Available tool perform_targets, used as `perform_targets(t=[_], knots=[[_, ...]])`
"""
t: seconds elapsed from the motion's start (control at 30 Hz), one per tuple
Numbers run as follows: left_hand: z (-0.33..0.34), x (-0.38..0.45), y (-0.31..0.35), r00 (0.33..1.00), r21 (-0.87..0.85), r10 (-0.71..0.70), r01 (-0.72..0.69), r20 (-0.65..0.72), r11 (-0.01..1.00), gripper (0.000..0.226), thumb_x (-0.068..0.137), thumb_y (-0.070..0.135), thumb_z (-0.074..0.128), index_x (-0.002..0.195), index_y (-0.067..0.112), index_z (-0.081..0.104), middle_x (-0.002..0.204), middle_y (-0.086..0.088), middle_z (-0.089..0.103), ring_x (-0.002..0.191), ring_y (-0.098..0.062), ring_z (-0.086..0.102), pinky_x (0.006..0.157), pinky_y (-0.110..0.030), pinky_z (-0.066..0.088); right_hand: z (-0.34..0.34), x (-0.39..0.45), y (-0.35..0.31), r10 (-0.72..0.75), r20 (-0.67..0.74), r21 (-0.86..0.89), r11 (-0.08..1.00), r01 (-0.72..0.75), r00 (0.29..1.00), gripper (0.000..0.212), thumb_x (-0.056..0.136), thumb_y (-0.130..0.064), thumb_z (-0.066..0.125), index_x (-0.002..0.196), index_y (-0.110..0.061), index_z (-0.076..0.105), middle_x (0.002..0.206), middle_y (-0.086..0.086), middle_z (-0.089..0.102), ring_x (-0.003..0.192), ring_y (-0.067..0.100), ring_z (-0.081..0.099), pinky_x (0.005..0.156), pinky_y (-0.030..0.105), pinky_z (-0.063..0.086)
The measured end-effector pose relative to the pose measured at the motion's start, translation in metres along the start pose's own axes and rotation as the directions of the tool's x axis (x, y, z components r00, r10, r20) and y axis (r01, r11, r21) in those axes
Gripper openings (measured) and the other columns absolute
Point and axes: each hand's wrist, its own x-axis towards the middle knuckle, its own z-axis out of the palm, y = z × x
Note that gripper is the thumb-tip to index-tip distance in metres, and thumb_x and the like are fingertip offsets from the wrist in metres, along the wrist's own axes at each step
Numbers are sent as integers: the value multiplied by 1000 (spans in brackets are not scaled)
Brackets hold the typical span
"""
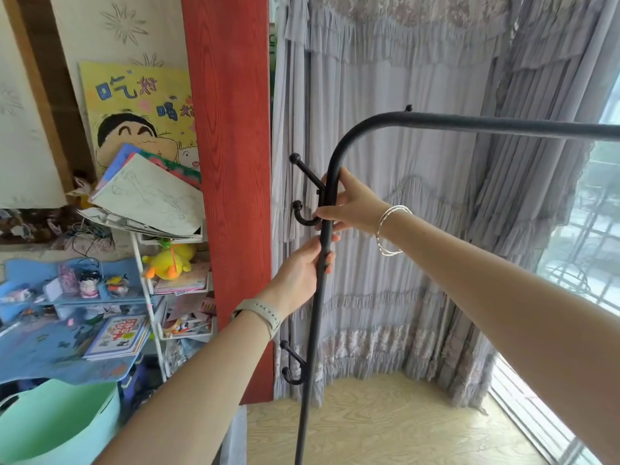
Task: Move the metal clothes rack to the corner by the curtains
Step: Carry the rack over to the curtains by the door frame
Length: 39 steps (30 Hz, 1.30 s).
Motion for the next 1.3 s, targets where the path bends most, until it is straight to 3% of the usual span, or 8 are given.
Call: perform_targets(t=[0.2,0.4,0.6,0.77,0.93,1.1,1.2,1.3], knots=[[-1,3,-7,999,-109,-26,23,-27,994,27,102,7,34,113,5,59,90,-5,60,72,-12,50,66,-24,40,-3,-3,-1,-15,-14,8,1000,15,1000,44,82,-2,65,118,-8,40,93,7,65,67,13,71,54,26,58],[-6,8,-10,999,-122,-10,5,-35,993,30,101,18,40,106,9,68,94,-5,70,69,-13,56,64,-25,42,9,-4,12,-38,-33,-124,992,34,999,46,79,-5,68,117,-3,42,96,14,69,84,30,71,70,38,61],[-21,14,-13,986,18,-4,7,-164,1000,36,99,21,42,86,11,74,87,-10,73,82,-25,64,83,-37,44,27,0,24,-46,-34,-171,985,39,998,53,79,-8,66,125,-7,39,94,24,71,84,37,70,77,48,57],[-25,17,-14,981,81,28,-13,-191,997,43,99,20,34,81,1,68,72,-16,68,62,-24,63,70,-38,47,37,4,29,-29,-50,-156,988,21,998,51,78,-8,65,123,-10,41,103,15,70,87,32,69,79,44,58],[-21,28,-18,994,-59,64,-69,-84,996,31,100,16,26,86,6,51,62,-6,54,38,-11,38,46,-26,27,33,7,26,31,-74,-168,985,-43,997,43,77,-10,65,114,-9,43,94,16,66,77,30,63,75,47,57],[-26,45,-30,992,56,49,-43,-115,998,47,101,26,24,71,4,52,36,3,38,49,-16,12,44,-26,14,12,1,20,140,-111,128,984,-125,984,35,80,-12,68,108,-16,48,94,18,63,75,27,59,77,45,54],[-33,47,-26,985,124,127,-112,-119,986,40,105,21,17,76,7,41,41,6,45,52,-17,14,47,-27,15,-31,-7,5,243,-225,643,765,-44,944,28,85,-9,64,107,-13,46,117,33,62,100,44,63,93,52,48],[-38,46,-23,986,128,111,-95,-125,987,37,105,25,19,77,10,39,44,4,47,54,-17,15,41,-22,22,-84,-26,-6,299,-333,824,553,122,894,16,88,-15,61,97,-6,51,105,21,60,104,43,62,94,47,52]])
